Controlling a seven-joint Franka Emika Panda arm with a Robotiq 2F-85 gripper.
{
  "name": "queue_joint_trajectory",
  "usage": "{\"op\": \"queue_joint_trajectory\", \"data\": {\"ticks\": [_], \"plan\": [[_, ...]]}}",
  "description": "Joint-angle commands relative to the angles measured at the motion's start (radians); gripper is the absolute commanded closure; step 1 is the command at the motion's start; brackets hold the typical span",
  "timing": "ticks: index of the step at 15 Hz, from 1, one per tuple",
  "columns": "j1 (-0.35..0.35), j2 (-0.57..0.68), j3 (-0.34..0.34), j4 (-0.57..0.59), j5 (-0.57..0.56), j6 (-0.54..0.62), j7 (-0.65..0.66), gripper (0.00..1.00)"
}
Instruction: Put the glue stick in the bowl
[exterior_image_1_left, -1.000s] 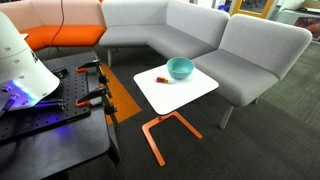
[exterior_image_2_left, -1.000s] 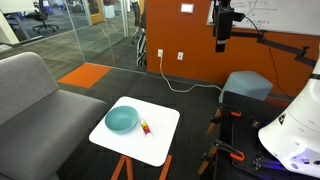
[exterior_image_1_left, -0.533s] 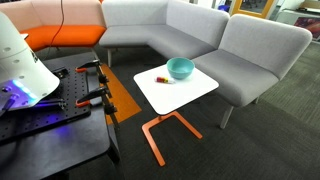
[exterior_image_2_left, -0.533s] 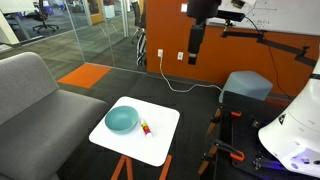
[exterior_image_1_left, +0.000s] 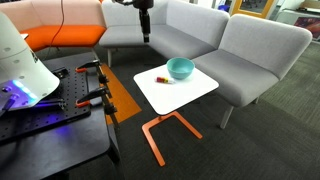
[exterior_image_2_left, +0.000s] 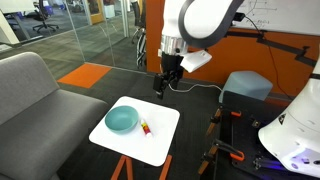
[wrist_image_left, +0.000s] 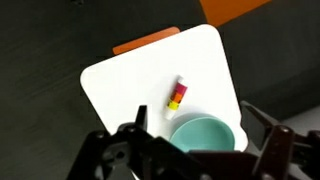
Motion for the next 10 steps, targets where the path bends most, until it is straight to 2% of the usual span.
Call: {"op": "queue_joint_trajectory", "data": {"ticks": [1,2,4,10], "plan": [[-0.005,0.197,-0.008,0.079,-0.007,0.131,0.107,0.00],[-0.006,0.252,0.001,0.109,0.053,0.146,0.088,0.00],[0.019,0.373,-0.013,0.181,0.034,0.198,0.145,0.00],[0.039,0.645,0.006,0.398,0.079,0.161,0.185,0.00]]}}
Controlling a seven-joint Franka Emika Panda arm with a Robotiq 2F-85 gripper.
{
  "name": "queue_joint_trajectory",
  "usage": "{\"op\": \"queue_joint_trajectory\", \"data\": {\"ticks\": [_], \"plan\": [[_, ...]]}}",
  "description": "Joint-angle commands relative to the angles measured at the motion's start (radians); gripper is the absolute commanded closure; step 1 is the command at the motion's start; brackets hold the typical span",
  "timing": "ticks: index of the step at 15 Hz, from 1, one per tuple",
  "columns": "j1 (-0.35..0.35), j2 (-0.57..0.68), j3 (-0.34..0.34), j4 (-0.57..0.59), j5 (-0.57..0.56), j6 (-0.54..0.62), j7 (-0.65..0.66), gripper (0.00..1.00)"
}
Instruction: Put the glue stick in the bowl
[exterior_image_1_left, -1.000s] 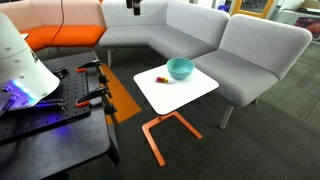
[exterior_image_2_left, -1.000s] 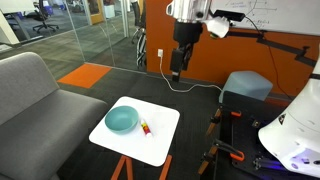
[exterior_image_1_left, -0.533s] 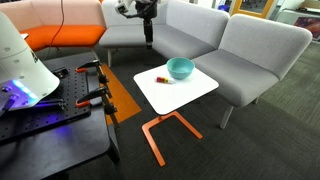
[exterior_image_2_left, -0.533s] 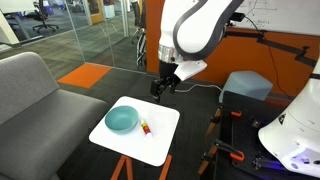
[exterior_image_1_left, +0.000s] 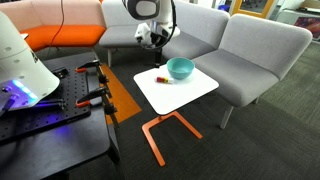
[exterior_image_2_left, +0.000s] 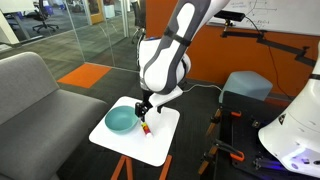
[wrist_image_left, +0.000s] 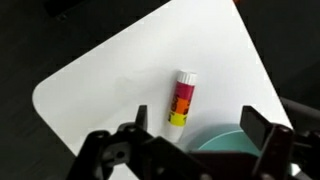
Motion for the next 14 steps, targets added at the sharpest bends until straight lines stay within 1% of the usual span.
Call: {"op": "queue_joint_trajectory", "data": {"ticks": [1,6,9,11,12,13,14], "plan": [[0.014,0.112,0.001,0.098,0.036,-0.023,0.029,0.00],[0.037,0.207,-0.015,0.149,0.071,-0.036,0.085,0.00],[0.029,0.234,-0.012,0.167,0.097,-0.033,0.109,0.00],[0.024,0.250,-0.012,0.186,0.106,-0.039,0.110,0.04],[0.017,0.258,-0.007,0.195,0.113,-0.039,0.103,0.03],[0.016,0.265,-0.006,0.204,0.115,-0.041,0.100,0.06],[0.022,0.275,-0.014,0.214,0.113,-0.045,0.106,0.06]]}}
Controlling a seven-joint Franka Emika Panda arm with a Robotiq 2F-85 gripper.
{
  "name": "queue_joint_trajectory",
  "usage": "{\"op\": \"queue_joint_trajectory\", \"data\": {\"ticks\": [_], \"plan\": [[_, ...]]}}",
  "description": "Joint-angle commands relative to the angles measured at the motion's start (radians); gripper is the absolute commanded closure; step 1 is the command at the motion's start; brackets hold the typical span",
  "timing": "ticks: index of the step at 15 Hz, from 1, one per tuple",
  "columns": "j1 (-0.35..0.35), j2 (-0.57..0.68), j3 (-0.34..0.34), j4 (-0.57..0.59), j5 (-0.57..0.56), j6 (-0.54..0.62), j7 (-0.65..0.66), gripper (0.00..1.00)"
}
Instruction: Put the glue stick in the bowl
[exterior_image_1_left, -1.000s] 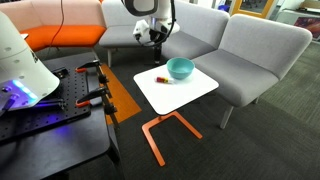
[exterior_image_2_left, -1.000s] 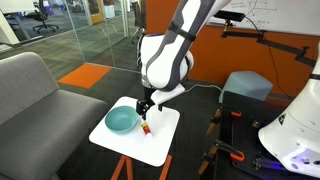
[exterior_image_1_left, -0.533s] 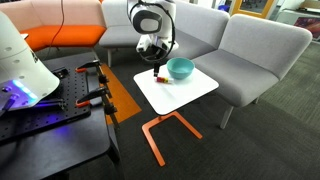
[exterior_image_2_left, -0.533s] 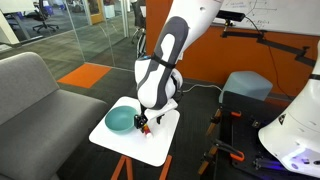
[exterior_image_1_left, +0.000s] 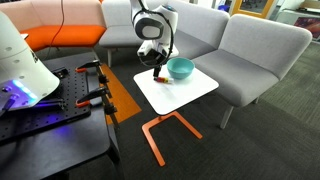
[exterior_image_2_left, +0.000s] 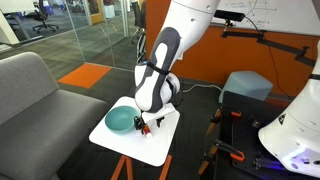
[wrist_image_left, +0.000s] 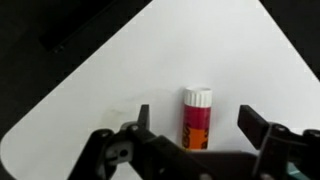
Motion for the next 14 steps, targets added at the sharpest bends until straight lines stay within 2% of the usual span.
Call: {"op": "queue_joint_trajectory", "data": {"ticks": [1,2,3,5,6,8,10,11,14], "plan": [[0.001,0.028,-0.003,0.046,0.022,-0.041,0.011,0.11],[0.001,0.034,-0.003,0.053,0.022,-0.041,0.009,0.13],[0.000,0.041,-0.003,0.059,0.020,-0.038,0.006,0.20],[-0.002,0.051,-0.002,0.065,0.019,-0.032,0.000,0.21],[0.000,0.056,-0.004,0.067,0.017,-0.031,0.001,0.30],[0.000,0.063,-0.004,0.070,0.016,-0.029,-0.003,0.36],[0.006,0.069,-0.010,0.073,0.011,-0.032,-0.001,0.54],[0.010,0.072,-0.014,0.076,0.009,-0.034,0.002,0.70],[0.031,0.069,-0.034,0.076,-0.003,-0.039,0.011,0.92]]}}
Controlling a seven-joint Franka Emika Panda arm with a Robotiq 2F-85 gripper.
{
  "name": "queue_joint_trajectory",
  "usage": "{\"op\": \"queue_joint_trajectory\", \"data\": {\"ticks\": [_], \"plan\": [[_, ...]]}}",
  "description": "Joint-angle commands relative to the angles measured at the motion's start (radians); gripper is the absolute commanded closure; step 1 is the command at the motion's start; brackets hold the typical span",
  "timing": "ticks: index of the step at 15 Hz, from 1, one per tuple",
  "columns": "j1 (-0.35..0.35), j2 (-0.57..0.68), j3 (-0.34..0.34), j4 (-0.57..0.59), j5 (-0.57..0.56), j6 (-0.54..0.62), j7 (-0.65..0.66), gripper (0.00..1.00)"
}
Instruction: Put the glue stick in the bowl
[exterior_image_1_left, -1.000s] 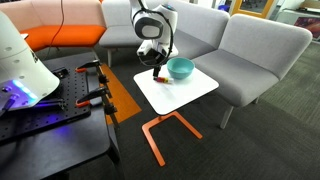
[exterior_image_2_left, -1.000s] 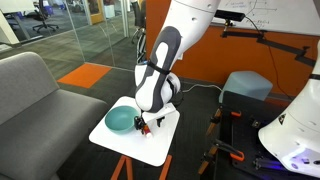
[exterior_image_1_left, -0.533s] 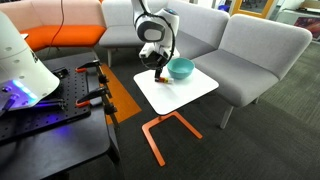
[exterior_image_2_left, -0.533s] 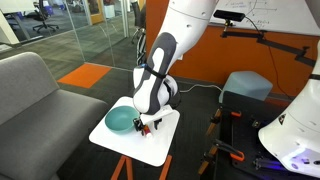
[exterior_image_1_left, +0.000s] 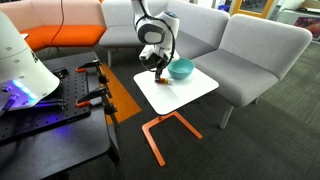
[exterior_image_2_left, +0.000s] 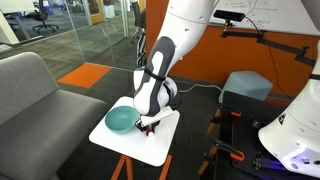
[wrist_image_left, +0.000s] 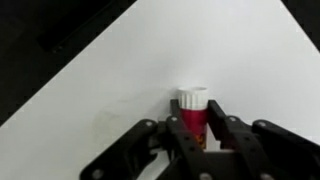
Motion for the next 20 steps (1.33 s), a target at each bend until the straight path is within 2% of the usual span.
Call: {"op": "queue_joint_trajectory", "data": {"ticks": [1,4,6,8,14,17,20], "plan": [[0.042,-0.004,-0.041,0.015,-0.009,-0.039,0.017,0.92],[0.091,-0.037,-0.092,-0.008,-0.015,-0.047,0.058,0.92],[0.096,-0.075,-0.108,-0.030,-0.003,-0.052,0.074,0.92],[0.073,-0.132,-0.096,-0.053,0.013,-0.077,0.074,0.92],[0.080,-0.289,-0.098,-0.089,-0.015,-0.168,0.090,0.92],[0.088,-0.278,-0.070,-0.030,-0.035,-0.198,0.078,0.92],[0.106,-0.213,-0.064,0.062,-0.054,-0.201,0.086,0.92]]}}
